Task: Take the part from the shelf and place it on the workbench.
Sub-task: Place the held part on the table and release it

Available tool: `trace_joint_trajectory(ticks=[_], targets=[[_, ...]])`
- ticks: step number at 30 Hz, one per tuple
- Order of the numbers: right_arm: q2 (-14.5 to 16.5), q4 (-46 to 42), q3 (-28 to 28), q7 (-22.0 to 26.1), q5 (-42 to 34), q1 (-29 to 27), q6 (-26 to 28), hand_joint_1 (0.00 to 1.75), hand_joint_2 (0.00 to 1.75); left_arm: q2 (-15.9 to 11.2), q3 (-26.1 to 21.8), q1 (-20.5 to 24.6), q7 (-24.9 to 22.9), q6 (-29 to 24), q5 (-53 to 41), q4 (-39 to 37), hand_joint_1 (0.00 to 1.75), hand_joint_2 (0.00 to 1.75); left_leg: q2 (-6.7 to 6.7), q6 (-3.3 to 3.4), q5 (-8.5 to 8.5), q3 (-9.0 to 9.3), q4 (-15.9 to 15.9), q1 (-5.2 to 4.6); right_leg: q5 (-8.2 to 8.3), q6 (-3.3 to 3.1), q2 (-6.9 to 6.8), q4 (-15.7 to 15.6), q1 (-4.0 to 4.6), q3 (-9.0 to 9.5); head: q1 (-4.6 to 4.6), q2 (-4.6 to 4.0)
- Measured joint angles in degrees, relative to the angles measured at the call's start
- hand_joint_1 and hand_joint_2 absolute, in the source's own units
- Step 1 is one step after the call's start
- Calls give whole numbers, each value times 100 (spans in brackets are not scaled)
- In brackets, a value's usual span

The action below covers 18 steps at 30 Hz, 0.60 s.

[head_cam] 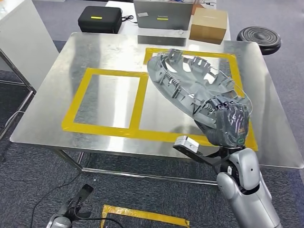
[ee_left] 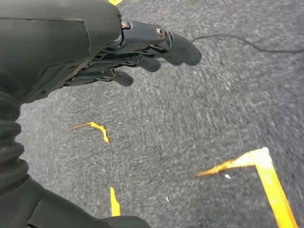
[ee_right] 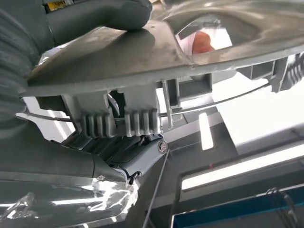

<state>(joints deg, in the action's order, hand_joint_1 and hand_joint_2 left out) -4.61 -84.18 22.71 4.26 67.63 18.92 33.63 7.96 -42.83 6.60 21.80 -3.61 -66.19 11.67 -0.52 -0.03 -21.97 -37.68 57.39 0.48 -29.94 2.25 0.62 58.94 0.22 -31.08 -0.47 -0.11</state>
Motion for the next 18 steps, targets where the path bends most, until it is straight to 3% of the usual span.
trace_joint_trajectory(ticks=[2, 4, 5, 6, 7, 9, 10, 12, 15, 16, 18], targets=[[0, 27, 36, -31, 10, 46, -27, 175, 175, 9, 3, 32, -54, -71, 10, 0, 0, 175, -5, 55, -33, 39, -10, 17, -269, 54, -14, 543, -10, -286, 26, 0], [0, 62, 70, -56, 43, 68, -52, 175, 175, 18, 13, 39, -88, -101, 18, 0, 0, 175, -9, 85, -75, 78, -10, 17, -560, 79, -16, 1335, -19, -725, 38, 0], [0, 83, 85, -65, 66, 70, -66, 175, 175, 26, 23, 32, -96, -101, 20, 0, 0, 175, -13, 89, -98, 107, -10, 16, -573, 85, -16, 1569, -20, -880, 38, 0], [0, 103, 99, -75, 85, 72, -80, 175, 175, 33, 38, 28, -100, -97, 20, 0, 0, 175, -21, 86, -124, 144, -9, 17, -447, 88, -17, 1576, -21, -939, 40, 0], [0, 119, 116, -83, 97, 79, -96, 175, 175, 39, 57, 32, -102, -88, 20, 0, 0, 175, -29, 76, -149, 186, -9, 19, -199, 88, -17, 1348, -24, -890, 40, 0], [0, 146, 152, -98, 104, 116, -126, 175, 175, 43, 88, 63, -95, -57, 22, 1, 0, 175, -43, 40, -196, 259, -6, 12, 338, 87, -18, 585, -27, -618, 42, 0], [1, 155, 171, -102, 115, 147, -138, 175, 175, 43, 98, 83, -84, -37, 26, 1, 0, 175, -47, 16, -210, 270, 1, 2, 467, 74, -16, 258, -26, -482, 41, 0], [3, 174, 207, -117, 171, 208, -154, 175, 175, 42, 113, 107, -55, -3, 34, 2, 0, 175, -48, -35, -210, 253, 7, -15, 470, 20, -4, 13, -12, -368, 18, 0], [5, 204, 236, -151, 269, 268, -187, 175, 175, 42, 136, 131, -9, 33, 42, 2, 0, 175, -32, -123, -267, 205, 75, -4, 463, -97, 6, -33, -24, -363, -9, 0], [6, 217, 244, -157, 286, 290, -200, 175, 175, 44, 145, 142, 5, 44, 46, 2, 0, 175, -26, -154, -366, 131, 232, -1, 469, -130, 2, -44, -37, -356, -20, 0], [8, 246, 263, -161, 299, 330, -218, 175, 175, 50, 171, 155, 22, 55, 53, 2, 0, 175, -17, -197, -692, -185, 885, 3, 465, -173, -6, -49, -47, -351, -40, 0]])
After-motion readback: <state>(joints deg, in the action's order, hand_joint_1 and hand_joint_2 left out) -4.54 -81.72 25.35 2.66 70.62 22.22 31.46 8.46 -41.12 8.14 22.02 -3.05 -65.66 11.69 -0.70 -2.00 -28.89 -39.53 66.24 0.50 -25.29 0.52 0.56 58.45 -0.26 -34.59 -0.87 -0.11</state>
